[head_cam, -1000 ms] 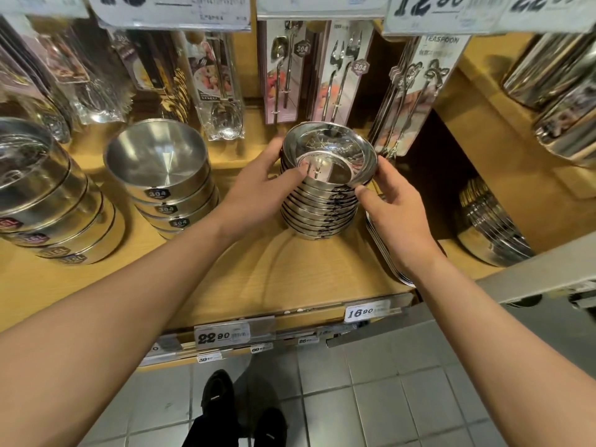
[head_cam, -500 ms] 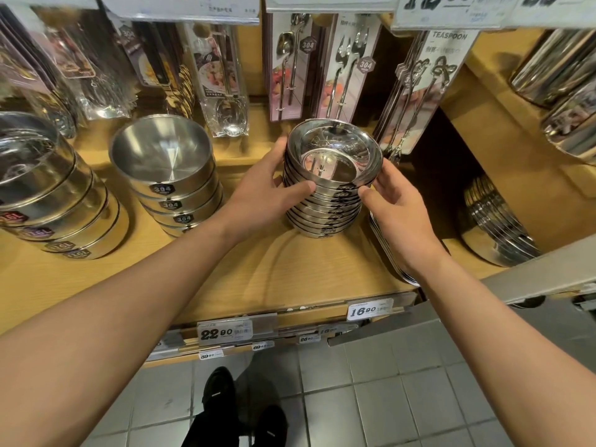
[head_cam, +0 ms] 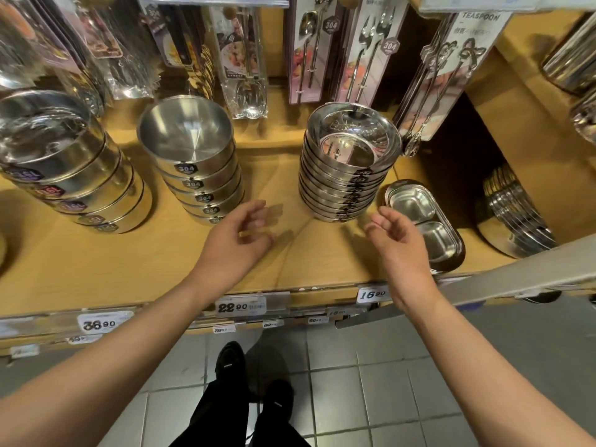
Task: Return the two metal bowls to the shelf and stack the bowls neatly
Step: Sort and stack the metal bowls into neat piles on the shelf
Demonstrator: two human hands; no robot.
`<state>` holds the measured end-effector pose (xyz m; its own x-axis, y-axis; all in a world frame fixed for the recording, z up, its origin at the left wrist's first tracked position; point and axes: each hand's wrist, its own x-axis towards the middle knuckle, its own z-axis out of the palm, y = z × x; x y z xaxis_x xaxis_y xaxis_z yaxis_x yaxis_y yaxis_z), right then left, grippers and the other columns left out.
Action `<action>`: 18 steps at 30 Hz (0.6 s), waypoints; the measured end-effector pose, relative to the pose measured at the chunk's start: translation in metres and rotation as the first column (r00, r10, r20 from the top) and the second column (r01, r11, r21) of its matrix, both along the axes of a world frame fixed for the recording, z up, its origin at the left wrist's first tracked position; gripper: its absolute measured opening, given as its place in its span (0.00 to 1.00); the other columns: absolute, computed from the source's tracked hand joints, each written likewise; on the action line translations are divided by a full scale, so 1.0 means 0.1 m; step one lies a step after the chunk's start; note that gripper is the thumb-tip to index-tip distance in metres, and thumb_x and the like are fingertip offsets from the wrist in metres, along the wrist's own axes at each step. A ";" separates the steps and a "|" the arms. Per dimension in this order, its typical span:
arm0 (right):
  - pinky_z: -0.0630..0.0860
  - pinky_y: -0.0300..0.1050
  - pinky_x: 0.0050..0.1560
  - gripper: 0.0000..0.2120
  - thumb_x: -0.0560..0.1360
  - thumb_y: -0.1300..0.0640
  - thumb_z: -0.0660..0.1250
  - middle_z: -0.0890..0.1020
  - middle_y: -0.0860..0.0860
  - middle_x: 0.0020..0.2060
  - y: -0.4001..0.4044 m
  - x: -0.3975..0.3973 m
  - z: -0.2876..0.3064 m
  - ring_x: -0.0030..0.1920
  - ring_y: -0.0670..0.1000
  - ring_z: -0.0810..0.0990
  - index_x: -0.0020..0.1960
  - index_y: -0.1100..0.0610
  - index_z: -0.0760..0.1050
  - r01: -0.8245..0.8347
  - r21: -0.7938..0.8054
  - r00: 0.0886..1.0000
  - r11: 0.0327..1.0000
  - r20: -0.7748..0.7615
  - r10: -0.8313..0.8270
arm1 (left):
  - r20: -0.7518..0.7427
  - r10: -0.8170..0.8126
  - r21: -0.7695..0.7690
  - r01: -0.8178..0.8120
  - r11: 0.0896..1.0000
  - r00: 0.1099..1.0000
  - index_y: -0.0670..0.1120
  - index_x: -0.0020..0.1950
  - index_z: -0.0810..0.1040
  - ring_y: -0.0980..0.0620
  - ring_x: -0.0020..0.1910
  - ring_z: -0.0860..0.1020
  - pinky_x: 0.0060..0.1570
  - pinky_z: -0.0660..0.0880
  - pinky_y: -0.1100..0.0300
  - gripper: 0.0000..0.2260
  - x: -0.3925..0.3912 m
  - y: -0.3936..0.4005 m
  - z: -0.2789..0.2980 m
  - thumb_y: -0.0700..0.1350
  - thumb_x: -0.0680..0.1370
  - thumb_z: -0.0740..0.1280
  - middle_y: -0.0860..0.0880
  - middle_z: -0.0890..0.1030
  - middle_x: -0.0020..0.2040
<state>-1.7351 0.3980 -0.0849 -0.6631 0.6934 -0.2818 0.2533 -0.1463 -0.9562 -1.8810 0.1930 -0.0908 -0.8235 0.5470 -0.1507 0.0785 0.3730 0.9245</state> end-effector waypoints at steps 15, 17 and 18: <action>0.69 0.47 0.72 0.44 0.75 0.60 0.74 0.64 0.51 0.79 -0.98 -1.34 -0.31 0.75 0.50 0.67 0.82 0.49 0.53 -0.405 0.060 0.910 0.912 0.130 0.395 | -0.001 0.105 -0.088 -0.105 0.991 0.994 0.51 0.74 0.68 0.65 0.64 0.75 0.69 0.73 0.58 0.32 -0.90 -0.78 -0.25 0.36 0.74 0.75 0.56 0.77 0.67; 0.68 0.46 0.73 0.44 0.73 0.60 0.76 0.68 0.50 0.76 -1.02 -1.47 -0.37 0.75 0.49 0.67 0.82 0.53 0.55 -0.417 0.115 0.908 0.902 0.098 0.407 | -0.012 0.017 -0.075 -0.018 0.997 1.000 0.50 0.72 0.70 0.65 0.64 0.75 0.68 0.74 0.57 0.28 -0.97 -0.76 -0.24 0.35 0.74 0.74 0.55 0.79 0.65; 0.71 0.39 0.69 0.40 0.73 0.61 0.77 0.75 0.44 0.69 -1.03 -1.51 -0.39 0.70 0.43 0.72 0.79 0.53 0.61 -0.414 0.130 0.910 0.901 0.078 0.407 | -0.022 0.001 -0.083 -0.003 0.997 1.000 0.49 0.71 0.71 0.61 0.66 0.75 0.69 0.74 0.54 0.27 -0.99 -0.74 -0.24 0.35 0.74 0.73 0.53 0.79 0.66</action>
<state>-1.8865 0.2947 -0.1244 -0.8858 0.3969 -0.2403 0.3077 0.1149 -0.9445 -1.9800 0.1190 -0.1146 -0.8282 0.5317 -0.1773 0.0977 0.4484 0.8885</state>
